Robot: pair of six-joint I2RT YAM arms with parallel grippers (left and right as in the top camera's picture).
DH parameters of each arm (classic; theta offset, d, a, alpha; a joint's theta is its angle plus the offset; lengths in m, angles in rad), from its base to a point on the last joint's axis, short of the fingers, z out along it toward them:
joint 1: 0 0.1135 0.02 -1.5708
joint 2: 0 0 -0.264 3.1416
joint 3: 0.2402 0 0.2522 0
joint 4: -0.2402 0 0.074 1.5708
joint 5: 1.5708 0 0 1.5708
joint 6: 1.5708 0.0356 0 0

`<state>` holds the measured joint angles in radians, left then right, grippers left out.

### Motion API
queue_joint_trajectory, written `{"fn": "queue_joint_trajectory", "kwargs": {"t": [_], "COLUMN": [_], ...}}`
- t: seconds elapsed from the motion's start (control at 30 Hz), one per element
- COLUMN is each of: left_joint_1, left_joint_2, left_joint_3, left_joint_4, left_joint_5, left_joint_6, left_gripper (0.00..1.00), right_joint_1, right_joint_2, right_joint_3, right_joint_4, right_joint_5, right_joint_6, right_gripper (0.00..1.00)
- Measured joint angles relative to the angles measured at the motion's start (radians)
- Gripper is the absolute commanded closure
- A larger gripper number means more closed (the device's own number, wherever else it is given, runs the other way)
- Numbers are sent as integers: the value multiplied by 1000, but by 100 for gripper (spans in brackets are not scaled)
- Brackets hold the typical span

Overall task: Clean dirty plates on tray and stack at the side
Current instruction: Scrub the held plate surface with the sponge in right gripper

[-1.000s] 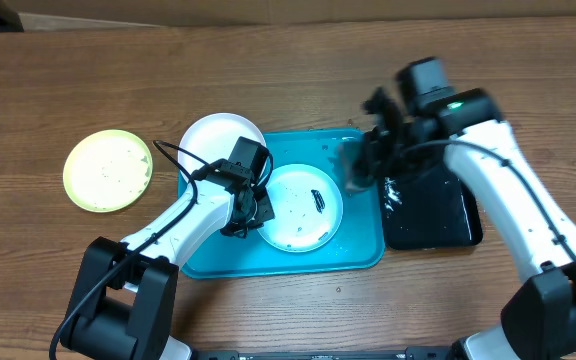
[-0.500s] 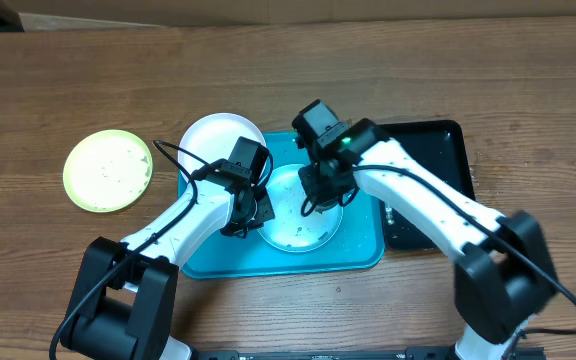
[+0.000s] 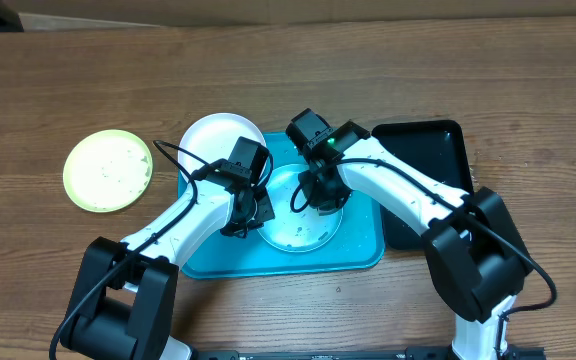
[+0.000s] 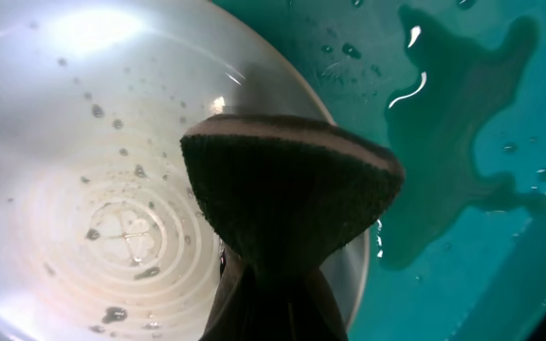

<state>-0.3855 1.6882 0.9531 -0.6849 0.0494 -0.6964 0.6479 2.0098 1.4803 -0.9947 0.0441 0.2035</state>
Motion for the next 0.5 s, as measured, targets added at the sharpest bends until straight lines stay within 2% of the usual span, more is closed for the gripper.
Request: {"fn": "queue_joint_trajectory", "kwargs": {"t": [0.5], "left_joint_1": [0], "left_joint_2": [0], "left_joint_3": [0], "left_joint_4": [0], "left_joint_5": [1], "left_joint_6": [0], "left_gripper": [96], "right_joint_1": [-2], "right_joint_2": [56], "right_joint_3": [-7], "right_joint_4": [49], "right_joint_5": [-71], "right_joint_6": [82], "right_gripper": [96]}}
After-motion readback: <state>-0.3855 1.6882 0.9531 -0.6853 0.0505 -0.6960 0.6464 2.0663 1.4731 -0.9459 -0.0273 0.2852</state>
